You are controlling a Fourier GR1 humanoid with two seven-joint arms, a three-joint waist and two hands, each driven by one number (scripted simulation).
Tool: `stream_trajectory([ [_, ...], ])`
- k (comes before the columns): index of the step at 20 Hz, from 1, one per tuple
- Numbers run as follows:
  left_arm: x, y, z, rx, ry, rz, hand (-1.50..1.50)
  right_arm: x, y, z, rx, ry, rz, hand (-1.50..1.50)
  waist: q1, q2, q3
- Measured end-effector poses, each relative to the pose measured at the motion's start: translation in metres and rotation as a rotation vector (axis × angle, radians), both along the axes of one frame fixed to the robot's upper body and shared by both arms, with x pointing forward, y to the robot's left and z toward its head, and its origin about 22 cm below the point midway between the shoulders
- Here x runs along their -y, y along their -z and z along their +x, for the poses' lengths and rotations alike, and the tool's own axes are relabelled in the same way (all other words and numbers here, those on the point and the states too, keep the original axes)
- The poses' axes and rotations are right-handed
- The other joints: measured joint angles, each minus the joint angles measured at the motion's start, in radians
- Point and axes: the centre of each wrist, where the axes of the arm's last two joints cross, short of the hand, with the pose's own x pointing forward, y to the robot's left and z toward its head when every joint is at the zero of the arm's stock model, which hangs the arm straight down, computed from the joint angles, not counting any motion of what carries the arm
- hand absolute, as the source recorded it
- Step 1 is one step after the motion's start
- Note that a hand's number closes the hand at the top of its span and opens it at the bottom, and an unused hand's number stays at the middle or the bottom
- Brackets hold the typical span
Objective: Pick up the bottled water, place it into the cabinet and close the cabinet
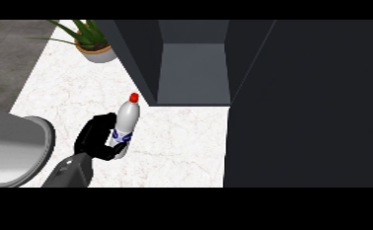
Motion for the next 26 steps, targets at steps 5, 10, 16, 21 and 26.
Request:
stream_trajectory([
  [5,-0.008,0.010,-0.020,0.026,-0.182,-0.064,1.50,0.000,0.004,-0.001,-0.009,-0.003,-0.001,-1.50,-0.001,-0.002,0.001],
  [10,-0.012,0.011,-0.030,0.030,-0.220,-0.107,1.50,-0.001,0.005,-0.005,-0.002,-0.006,-0.005,-1.50,-0.002,-0.004,0.002],
  [16,0.000,-0.008,-0.019,0.064,-0.187,-0.144,1.50,0.003,0.009,0.000,-0.010,-0.014,-0.003,-1.50,0.004,-0.005,0.002],
  [21,0.023,-0.033,-0.010,0.086,-0.147,-0.135,1.50,-0.004,0.008,-0.001,-0.014,-0.021,0.002,-1.50,0.003,-0.006,0.002],
  [26,0.048,-0.063,-0.006,0.126,-0.109,-0.115,1.50,-0.006,0.011,0.002,-0.015,-0.023,0.017,-1.50,0.002,-0.005,0.002],
])
